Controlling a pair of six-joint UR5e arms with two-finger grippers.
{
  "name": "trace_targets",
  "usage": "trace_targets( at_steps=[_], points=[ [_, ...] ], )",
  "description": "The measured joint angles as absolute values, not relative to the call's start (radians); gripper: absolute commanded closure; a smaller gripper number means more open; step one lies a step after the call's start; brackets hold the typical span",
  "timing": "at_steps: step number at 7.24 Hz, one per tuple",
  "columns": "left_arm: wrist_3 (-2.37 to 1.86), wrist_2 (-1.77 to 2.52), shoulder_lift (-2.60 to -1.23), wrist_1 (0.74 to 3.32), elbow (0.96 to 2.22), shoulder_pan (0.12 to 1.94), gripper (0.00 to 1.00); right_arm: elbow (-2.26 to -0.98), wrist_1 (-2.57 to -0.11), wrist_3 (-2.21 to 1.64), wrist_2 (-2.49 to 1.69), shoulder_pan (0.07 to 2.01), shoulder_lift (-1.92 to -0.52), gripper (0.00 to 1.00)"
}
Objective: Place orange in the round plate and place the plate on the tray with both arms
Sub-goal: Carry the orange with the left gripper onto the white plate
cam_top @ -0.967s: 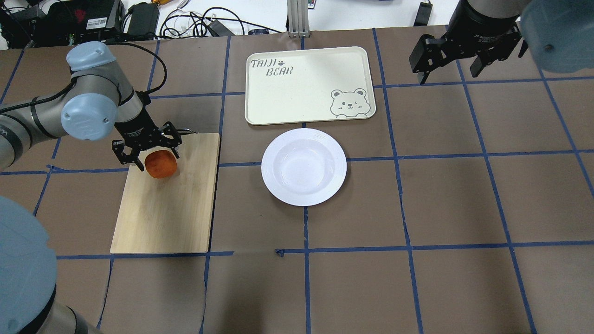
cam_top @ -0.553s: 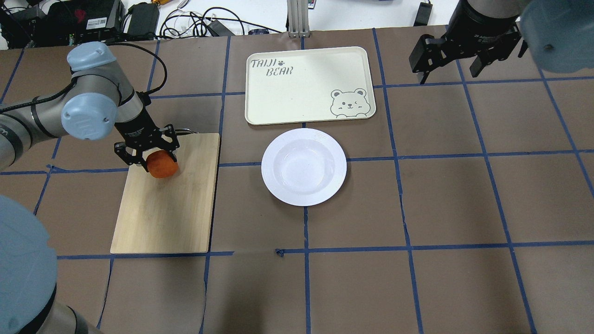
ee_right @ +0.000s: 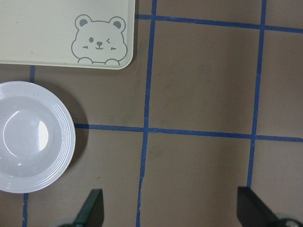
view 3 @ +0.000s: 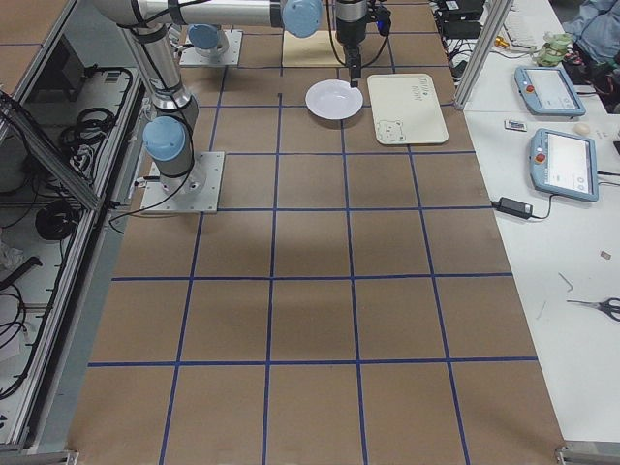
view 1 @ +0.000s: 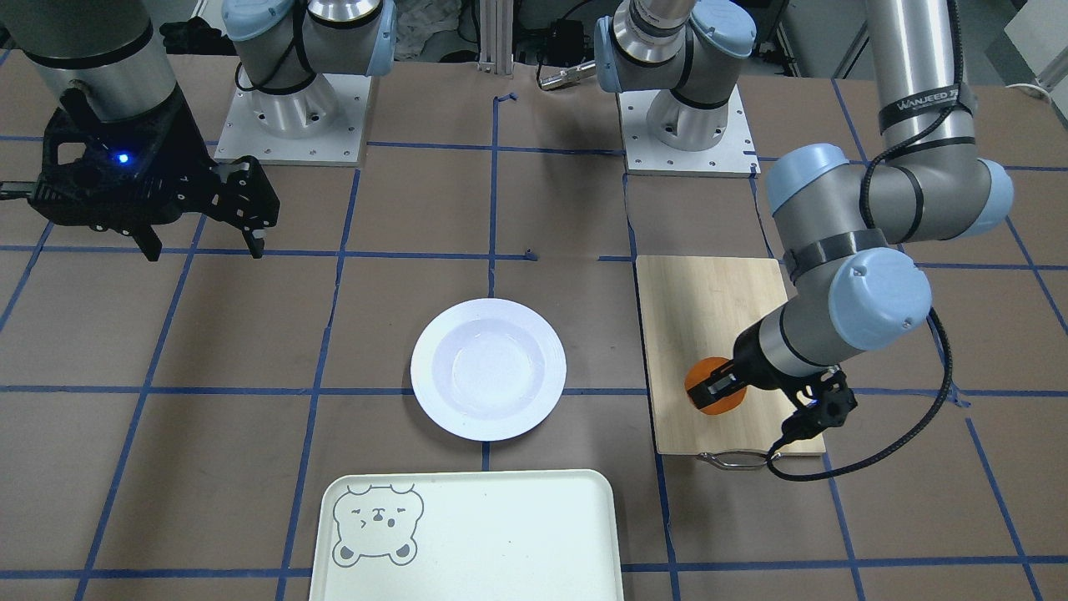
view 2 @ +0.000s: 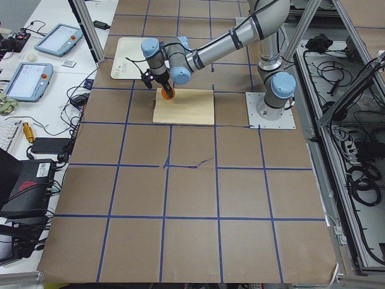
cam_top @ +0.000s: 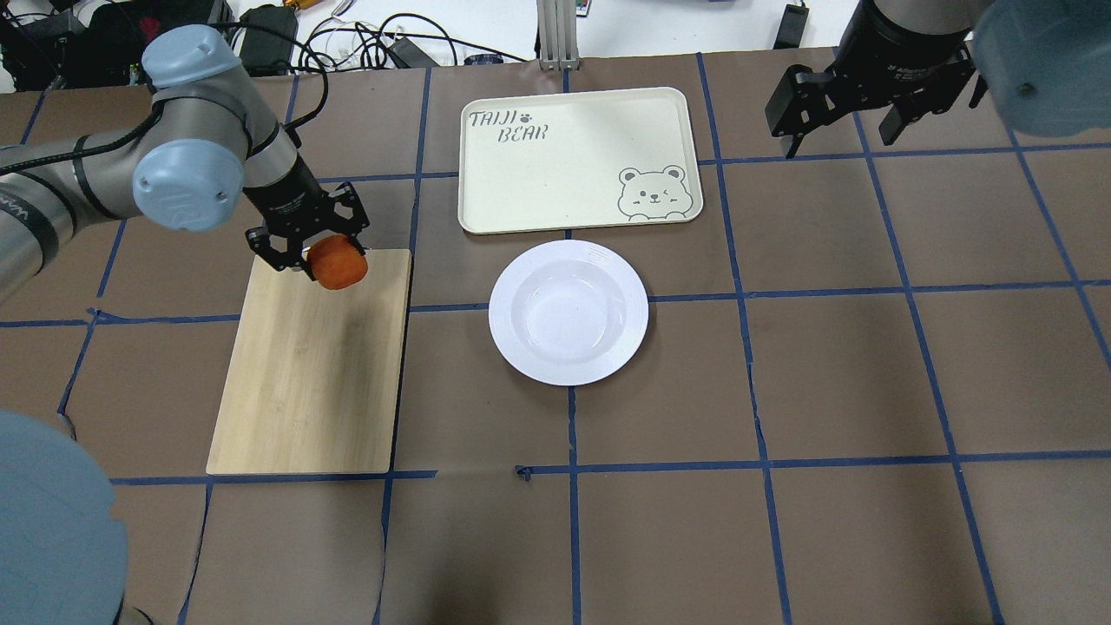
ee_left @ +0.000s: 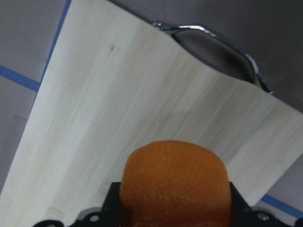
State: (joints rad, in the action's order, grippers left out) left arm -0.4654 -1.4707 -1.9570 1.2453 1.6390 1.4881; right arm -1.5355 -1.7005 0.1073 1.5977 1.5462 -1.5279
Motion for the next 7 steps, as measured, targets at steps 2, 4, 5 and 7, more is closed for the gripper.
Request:
trace_targets(
  at_steps=[2,4,5,7],
  points=[
    [-0.635,-1.349,-1.970,1.236,1.599,1.626,1.00,-1.535,-1.701,0.107,1.597,1.546,-1.528,0.00],
    [-0.714,-1.283,-1.978,1.231,1.621,1.725,1.00,-1.536,-1.701,0.107,1.598,1.545,-1.528,0.00],
    [-0.726,-1.275,-1.987,1.226,1.640,1.758,1.00,-1.536,-1.701,0.107,1.598,1.545,-1.528,0.00],
    [-0.736,-1.262,-2.007,1.199,1.658,1.792,0.77,-1.536,-1.701,0.106,1.598,1.545,-1.528,0.00]
  ],
)
